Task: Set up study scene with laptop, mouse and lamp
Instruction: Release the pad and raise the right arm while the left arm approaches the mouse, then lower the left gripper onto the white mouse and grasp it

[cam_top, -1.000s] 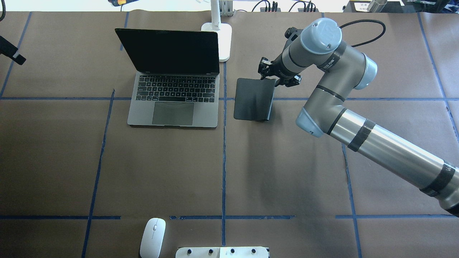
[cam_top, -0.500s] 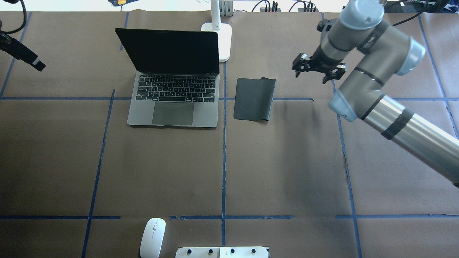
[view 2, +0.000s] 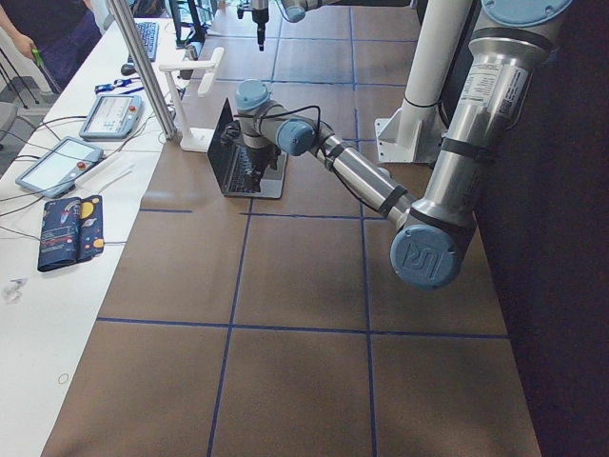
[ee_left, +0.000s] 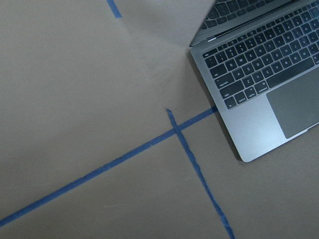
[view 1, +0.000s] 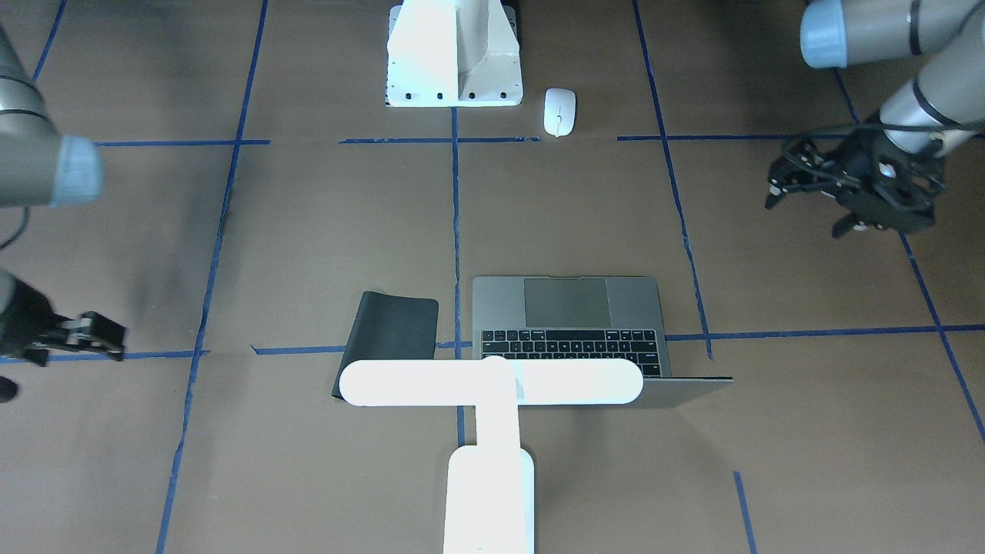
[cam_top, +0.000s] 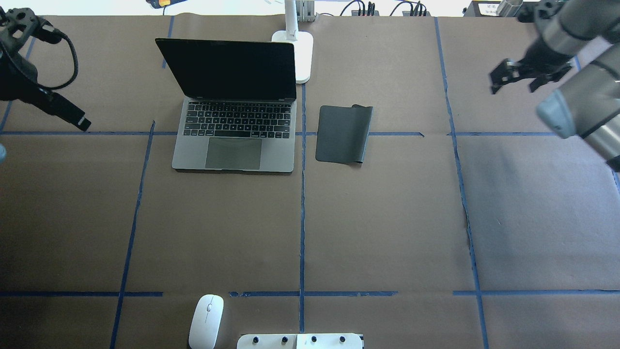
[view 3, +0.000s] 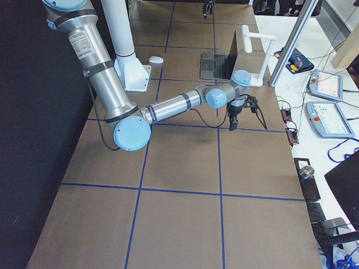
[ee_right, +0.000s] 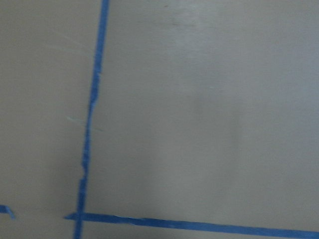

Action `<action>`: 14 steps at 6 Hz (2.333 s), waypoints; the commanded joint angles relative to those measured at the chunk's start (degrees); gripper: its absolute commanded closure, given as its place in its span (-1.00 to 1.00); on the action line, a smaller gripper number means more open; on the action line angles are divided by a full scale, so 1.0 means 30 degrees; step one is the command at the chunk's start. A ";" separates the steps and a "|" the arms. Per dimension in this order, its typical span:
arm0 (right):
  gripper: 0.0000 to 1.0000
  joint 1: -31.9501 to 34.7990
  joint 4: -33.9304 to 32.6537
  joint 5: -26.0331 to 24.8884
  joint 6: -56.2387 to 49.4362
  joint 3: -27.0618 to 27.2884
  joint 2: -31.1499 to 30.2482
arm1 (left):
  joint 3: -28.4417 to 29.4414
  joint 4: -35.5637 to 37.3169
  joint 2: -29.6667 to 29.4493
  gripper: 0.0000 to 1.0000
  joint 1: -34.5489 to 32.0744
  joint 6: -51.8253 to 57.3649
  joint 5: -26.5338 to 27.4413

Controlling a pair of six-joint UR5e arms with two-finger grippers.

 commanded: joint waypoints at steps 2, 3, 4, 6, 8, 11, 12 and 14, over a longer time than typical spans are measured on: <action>-1.00 0.4874 -0.0633 0.1291 -0.9736 0.1552 -0.4779 | -0.3797 -0.1747 0.2003 -1.00 0.3579 -0.5735 0.2949; -1.00 0.6165 -0.2958 0.1321 -1.2289 0.3014 -0.5843 | -0.3774 -0.4606 0.3255 -1.00 0.5338 -0.7936 0.4738; -1.00 0.7048 -0.7012 0.1089 -1.3764 0.5639 -0.7130 | -0.3803 -0.6578 0.3906 -1.00 0.6893 -1.0365 0.5859; -1.00 0.7086 -0.7932 0.0970 -1.3429 0.7305 -0.8692 | -0.3832 -0.7096 0.3971 -1.00 1.2183 -1.4763 1.1260; -1.00 0.7086 -0.7903 0.0970 -1.3428 0.7277 -0.8842 | -0.3832 -0.7038 0.3855 -1.00 1.7662 -1.9304 1.6157; -1.00 0.7086 -0.7874 0.1028 -1.3398 0.7277 -0.9017 | -0.3453 -0.6891 0.3708 -1.00 2.1055 -2.0702 1.9053; -1.00 0.7086 -0.7874 0.1057 -1.3398 0.7277 -0.9018 | -0.3132 -0.6891 0.3388 -1.00 2.1726 -2.1137 1.9053; -1.00 0.7086 -0.7874 0.1146 -1.3369 0.7306 -0.9018 | -0.2547 -0.6686 0.2830 -1.00 2.2083 -2.1171 1.9024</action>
